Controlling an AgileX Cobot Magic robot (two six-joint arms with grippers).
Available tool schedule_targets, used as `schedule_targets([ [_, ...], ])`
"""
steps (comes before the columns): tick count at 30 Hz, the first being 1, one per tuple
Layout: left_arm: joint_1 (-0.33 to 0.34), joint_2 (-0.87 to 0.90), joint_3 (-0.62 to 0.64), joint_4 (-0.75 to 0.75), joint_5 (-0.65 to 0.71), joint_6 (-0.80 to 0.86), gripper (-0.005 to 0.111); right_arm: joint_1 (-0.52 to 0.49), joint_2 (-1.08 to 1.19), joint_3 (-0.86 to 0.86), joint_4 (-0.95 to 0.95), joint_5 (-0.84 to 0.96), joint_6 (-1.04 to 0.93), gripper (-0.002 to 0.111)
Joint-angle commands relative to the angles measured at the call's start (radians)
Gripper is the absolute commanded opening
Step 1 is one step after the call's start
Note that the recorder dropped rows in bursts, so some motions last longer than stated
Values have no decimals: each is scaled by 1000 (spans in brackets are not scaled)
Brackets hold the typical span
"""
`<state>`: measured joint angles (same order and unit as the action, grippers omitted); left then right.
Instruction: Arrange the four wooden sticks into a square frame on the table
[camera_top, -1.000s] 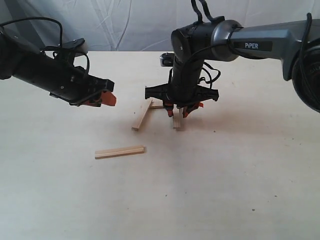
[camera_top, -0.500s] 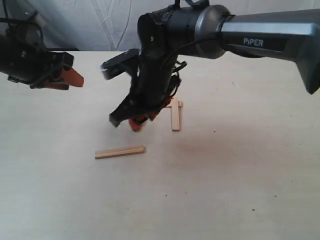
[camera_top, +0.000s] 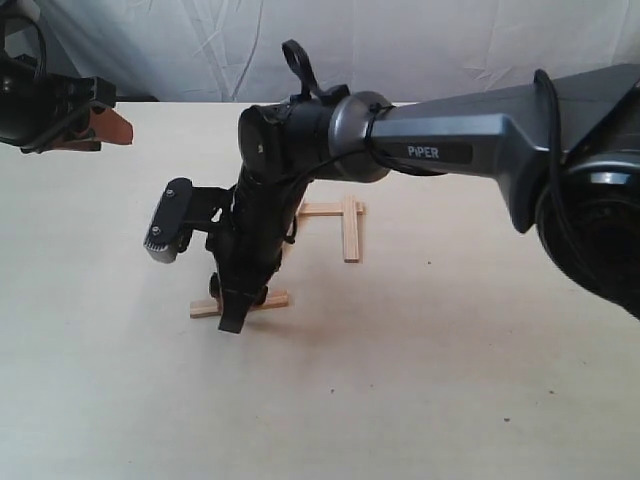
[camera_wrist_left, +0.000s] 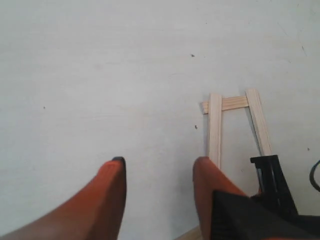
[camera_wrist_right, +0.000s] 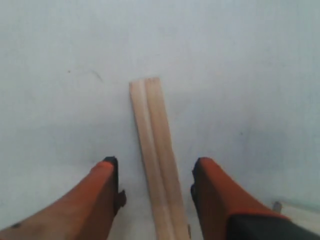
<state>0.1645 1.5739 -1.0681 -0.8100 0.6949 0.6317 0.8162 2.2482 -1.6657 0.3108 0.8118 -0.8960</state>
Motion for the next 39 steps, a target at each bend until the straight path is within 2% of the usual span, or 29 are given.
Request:
schedule_targets([
  [1,2,-8,4,-13,-18,-4,42,-1,35,6,-6,-20,-28,44],
  [2,2,-8,4,-13,-18,-4,42,-1,42,6,-6,-5,-28,40],
  [7,2,-8,4,-20,-20,-4,42,-1,71,6,-17,72,-28,0],
  [11,2,-8,4,-50,-44,-4,42,-3,39,-17,-26,74,21,0],
  [16,-2,22,4,-107,-51,-4,42,-43,-71,-65,-133,163,42,0],
  [21,-71,124,4,-149,-104,0,42,-155,-123,-65,-188,255,42,0],
  [25,-142,213,4,-165,-189,6,42,-225,-104,-65,-137,192,40,0],
  [33,-207,320,4,-268,-273,6,42,-245,-38,-65,-77,112,-54,0],
  [39,-274,357,4,-273,-328,26,42,-245,2,-65,-43,82,-84,0],
])
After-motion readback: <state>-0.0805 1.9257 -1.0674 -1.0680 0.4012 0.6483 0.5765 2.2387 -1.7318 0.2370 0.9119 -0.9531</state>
